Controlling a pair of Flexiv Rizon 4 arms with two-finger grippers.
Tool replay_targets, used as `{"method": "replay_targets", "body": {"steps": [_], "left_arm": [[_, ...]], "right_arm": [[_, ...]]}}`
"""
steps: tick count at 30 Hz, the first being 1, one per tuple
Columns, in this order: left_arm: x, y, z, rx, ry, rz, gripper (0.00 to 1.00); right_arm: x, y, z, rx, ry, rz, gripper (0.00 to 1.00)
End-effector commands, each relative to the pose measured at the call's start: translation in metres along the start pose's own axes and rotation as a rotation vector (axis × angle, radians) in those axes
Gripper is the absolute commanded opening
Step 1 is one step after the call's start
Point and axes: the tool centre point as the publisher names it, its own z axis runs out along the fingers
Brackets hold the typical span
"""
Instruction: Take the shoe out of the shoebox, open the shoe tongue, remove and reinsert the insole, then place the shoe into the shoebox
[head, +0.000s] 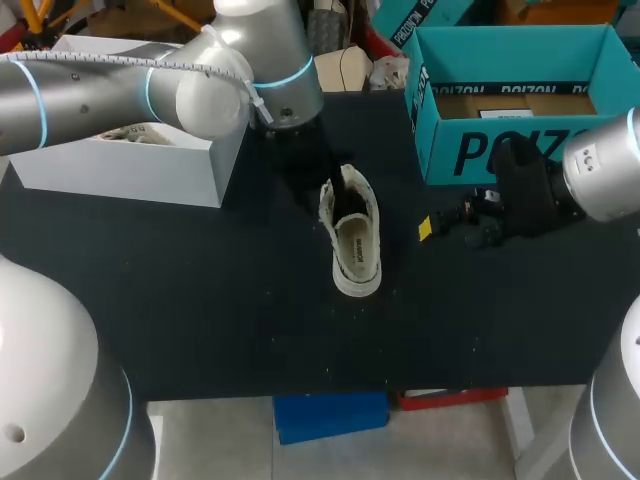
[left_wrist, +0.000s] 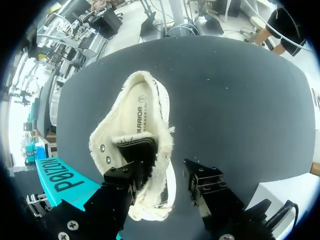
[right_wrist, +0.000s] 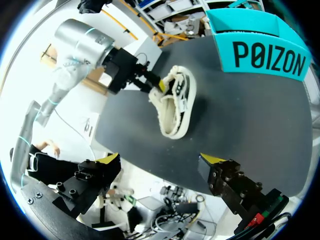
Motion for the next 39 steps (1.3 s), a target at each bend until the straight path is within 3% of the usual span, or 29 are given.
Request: {"method": "replay_targets", "body": {"steps": [1,18,21,23,24,31,34,39], "left_arm": [[-0.003,-0.001,0.012,0.008,0.005,0.014,0.49],[-0.003,-0.004,0.049,0.01,0.022,0.024,0.4],[-0.003,-0.004,0.052,0.004,0.024,0.025,0.24],[-0.002,-0.003,0.053,-0.012,0.027,0.04,0.0],[-0.002,-0.003,0.051,-0.012,0.027,0.041,0.0],[-0.008,-0.001,0.011,-0.056,0.004,0.106,0.0],[-0.011,-0.001,-0.016,-0.09,-0.001,0.137,0.0],[-0.021,0.004,-0.079,-0.119,-0.011,0.096,0.0]], "right_arm": [[0.001,0.0,0.0,0.001,-0.002,0.0,1.0],[0.001,0.0,0.0,0.001,-0.002,0.0,1.0],[0.001,0.0,0.0,0.001,-0.002,0.0,1.0],[0.001,0.0,0.0,0.001,-0.002,0.0,1.0],[0.001,0.0,0.0,0.001,-0.002,0.0,1.0],[0.001,0.0,0.0,0.001,-0.002,0.0,1.0],[0.001,0.0,0.0,0.001,-0.002,0.0,1.0],[0.001,0.0,0.0,0.001,-0.002,0.0,1.0]]}}
